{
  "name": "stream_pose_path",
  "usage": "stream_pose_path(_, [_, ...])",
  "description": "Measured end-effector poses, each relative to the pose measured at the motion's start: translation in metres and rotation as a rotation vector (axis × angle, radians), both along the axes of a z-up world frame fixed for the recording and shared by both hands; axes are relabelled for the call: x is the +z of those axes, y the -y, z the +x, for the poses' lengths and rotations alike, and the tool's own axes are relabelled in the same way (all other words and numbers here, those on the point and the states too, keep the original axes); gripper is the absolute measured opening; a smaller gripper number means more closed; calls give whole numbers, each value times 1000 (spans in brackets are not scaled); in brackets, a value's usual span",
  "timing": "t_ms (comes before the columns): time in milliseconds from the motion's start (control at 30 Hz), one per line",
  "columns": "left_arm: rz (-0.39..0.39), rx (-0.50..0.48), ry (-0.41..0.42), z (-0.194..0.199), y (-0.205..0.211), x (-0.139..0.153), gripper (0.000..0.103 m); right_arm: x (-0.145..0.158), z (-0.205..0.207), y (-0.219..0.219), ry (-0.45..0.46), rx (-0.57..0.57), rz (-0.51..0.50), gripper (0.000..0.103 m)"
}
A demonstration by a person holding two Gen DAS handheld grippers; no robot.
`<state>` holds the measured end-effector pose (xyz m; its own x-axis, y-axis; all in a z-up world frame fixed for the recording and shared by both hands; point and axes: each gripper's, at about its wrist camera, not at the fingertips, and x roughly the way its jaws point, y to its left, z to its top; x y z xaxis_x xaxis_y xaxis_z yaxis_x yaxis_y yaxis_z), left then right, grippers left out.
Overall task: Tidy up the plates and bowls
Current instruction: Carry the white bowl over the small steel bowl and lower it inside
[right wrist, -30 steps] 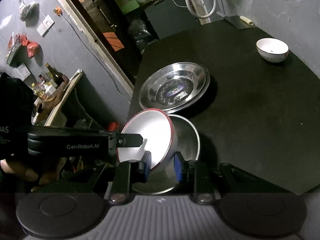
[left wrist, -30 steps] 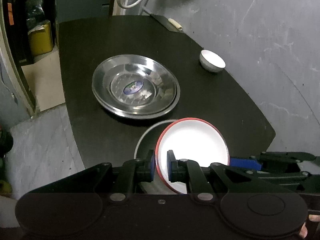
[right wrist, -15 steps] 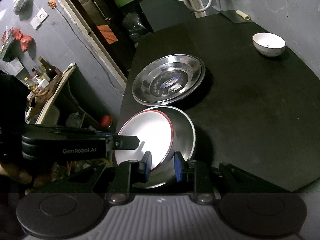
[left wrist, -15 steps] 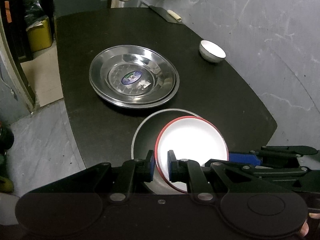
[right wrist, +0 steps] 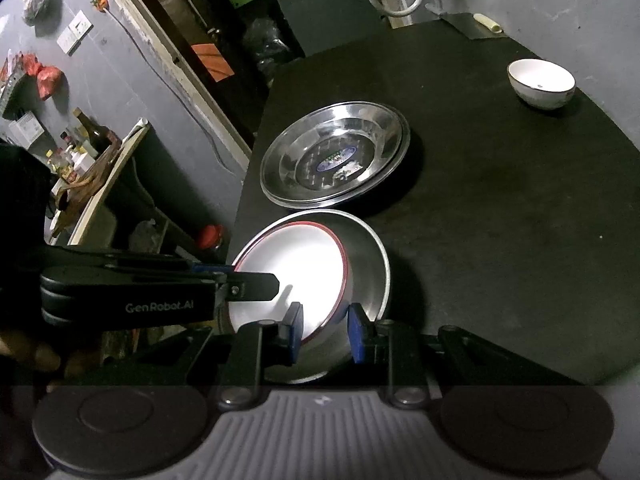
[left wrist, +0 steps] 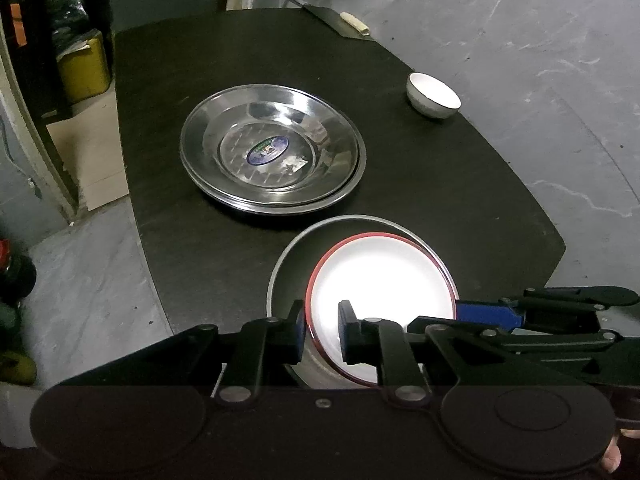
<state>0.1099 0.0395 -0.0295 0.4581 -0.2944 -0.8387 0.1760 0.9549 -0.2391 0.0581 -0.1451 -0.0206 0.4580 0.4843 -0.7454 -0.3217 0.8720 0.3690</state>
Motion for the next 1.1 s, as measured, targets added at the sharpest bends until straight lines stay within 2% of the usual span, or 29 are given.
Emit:
stream_pose_path(800, [11,24,-37,8,5,-5,21,-4,9,2,-28,27,-7,30])
stream_pose_path(933, [4,23,-43,9,5,-5,26,-3,10,2,-23,28,-13,30])
stream_pose_path(1100, [1,20,-53,11,4,-5,27,-2,12,3,-18,35,-22,31])
